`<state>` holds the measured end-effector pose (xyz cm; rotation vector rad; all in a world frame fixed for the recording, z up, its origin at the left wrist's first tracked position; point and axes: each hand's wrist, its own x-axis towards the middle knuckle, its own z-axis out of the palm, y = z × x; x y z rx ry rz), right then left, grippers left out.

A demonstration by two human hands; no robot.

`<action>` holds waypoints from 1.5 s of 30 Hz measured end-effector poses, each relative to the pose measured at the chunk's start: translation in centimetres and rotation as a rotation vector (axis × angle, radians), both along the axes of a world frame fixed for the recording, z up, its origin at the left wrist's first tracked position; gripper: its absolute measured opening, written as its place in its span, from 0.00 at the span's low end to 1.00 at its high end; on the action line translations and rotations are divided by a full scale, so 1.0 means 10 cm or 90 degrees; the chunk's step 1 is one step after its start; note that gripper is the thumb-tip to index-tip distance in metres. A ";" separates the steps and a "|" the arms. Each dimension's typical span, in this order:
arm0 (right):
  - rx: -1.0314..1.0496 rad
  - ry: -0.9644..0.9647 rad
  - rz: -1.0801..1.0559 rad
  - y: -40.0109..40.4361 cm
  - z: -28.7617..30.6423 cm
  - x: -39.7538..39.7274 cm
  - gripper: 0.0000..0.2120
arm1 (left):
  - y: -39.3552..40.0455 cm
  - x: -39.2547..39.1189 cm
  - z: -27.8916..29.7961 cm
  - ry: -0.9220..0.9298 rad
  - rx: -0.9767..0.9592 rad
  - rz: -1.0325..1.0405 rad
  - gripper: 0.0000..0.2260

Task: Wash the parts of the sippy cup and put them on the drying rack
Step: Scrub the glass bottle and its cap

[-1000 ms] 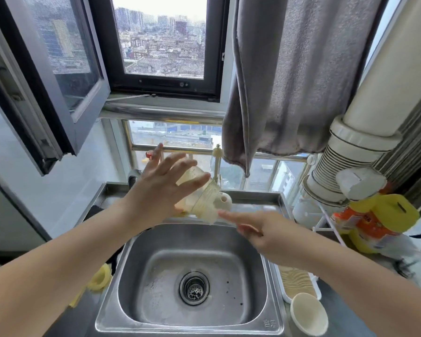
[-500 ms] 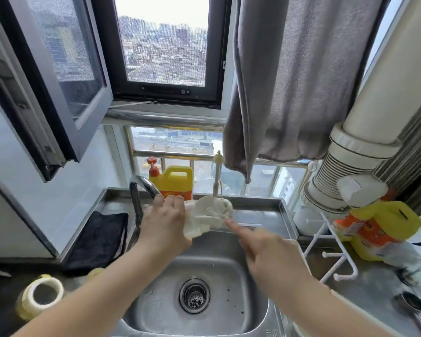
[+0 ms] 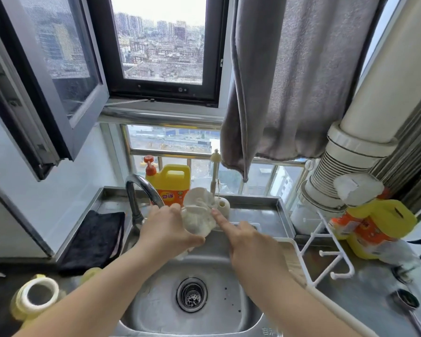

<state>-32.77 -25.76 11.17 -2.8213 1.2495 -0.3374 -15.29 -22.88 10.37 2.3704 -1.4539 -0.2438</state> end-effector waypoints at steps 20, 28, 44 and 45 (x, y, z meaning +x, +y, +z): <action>-0.113 -0.151 0.031 -0.26 -0.01 -0.11 0.32 | -0.10 0.16 0.23 0.499 0.023 0.024 0.31; -0.121 -0.150 0.039 -0.36 0.01 -0.17 0.30 | -0.11 0.19 0.26 0.457 -0.048 0.041 0.18; -0.152 -0.131 0.056 -0.32 0.14 -0.09 0.33 | -0.01 0.14 0.41 0.350 -0.052 0.033 0.14; -0.133 -0.142 0.059 -0.31 0.11 -0.17 0.31 | 0.01 0.22 0.44 0.419 -0.058 0.044 0.14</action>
